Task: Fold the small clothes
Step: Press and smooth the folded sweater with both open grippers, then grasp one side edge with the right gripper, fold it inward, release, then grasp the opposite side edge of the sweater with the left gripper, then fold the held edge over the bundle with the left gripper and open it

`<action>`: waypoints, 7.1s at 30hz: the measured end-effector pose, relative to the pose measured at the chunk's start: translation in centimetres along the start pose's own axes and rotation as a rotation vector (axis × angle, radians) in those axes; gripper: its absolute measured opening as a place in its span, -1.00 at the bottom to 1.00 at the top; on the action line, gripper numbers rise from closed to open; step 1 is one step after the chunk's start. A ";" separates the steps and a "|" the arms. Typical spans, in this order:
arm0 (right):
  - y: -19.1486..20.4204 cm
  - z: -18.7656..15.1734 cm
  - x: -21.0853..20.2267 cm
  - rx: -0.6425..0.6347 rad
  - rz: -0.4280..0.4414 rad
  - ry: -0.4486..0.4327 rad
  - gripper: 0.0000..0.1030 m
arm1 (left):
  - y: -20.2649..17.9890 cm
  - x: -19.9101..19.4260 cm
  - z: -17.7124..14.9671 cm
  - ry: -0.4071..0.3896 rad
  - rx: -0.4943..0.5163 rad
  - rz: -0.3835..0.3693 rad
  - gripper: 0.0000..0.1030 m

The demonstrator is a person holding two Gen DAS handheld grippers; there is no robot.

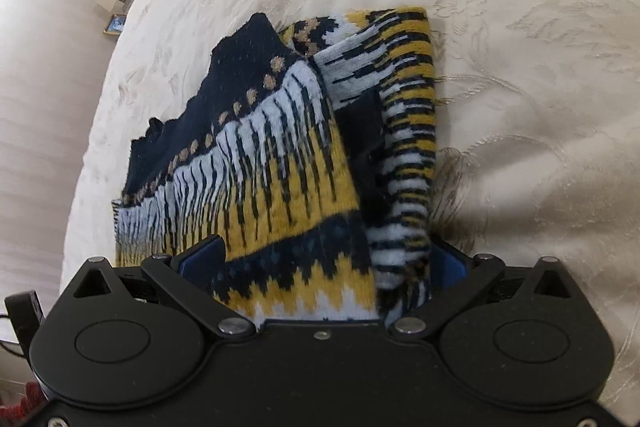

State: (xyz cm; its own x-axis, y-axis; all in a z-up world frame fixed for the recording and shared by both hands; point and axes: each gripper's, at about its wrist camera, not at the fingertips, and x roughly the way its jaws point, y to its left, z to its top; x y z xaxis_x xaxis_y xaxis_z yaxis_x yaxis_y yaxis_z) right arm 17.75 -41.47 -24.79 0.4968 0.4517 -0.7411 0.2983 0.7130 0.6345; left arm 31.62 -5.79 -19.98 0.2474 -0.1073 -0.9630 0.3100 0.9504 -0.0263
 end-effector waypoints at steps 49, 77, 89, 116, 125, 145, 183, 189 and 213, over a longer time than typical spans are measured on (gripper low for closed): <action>0.0 4.3 2.4 -0.123 0.100 0.065 -0.20 | -6.2 6.1 12.6 -0.009 0.020 0.063 1.00; 1.3 3.6 2.1 -0.062 0.064 0.054 0.20 | -3.9 4.3 2.3 0.086 0.029 0.076 1.00; 6.2 3.1 0.1 -0.179 -0.028 0.010 -0.30 | 2.1 0.1 2.4 -0.007 -0.021 -0.015 0.97; 28.6 -3.2 11.3 -0.381 -0.138 0.095 -0.37 | 19.1 -6.3 -1.2 -0.038 -0.136 -0.060 0.97; 30.8 -5.5 14.4 -0.415 -0.215 0.099 -0.26 | 20.6 -6.1 -0.3 -0.035 -0.108 -0.079 0.97; 29.0 -12.0 7.2 -0.663 -0.238 -0.084 0.29 | 19.4 -4.3 7.7 -0.039 -0.105 -0.274 0.97; 33.2 -18.7 12.5 -0.996 -0.140 0.050 0.42 | 17.6 0.1 11.1 -0.092 0.042 -0.244 -0.22; 30.8 -14.6 7.3 -0.754 -0.092 -0.103 0.78 | 18.8 -3.5 10.2 -0.152 -0.012 -0.300 0.63; 18.8 0.8 10.0 -0.163 -0.018 -0.089 0.99 | 15.6 1.3 1.7 0.119 -0.129 -0.433 0.86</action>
State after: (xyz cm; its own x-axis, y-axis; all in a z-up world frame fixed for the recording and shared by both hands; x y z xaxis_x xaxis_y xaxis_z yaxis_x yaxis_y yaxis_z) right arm 28.98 -23.97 -20.14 0.5653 0.3940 -0.7247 0.1750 0.8013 0.5722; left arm 38.35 8.36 -21.23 0.0110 -0.4753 -0.8797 0.2433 0.8546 -0.4587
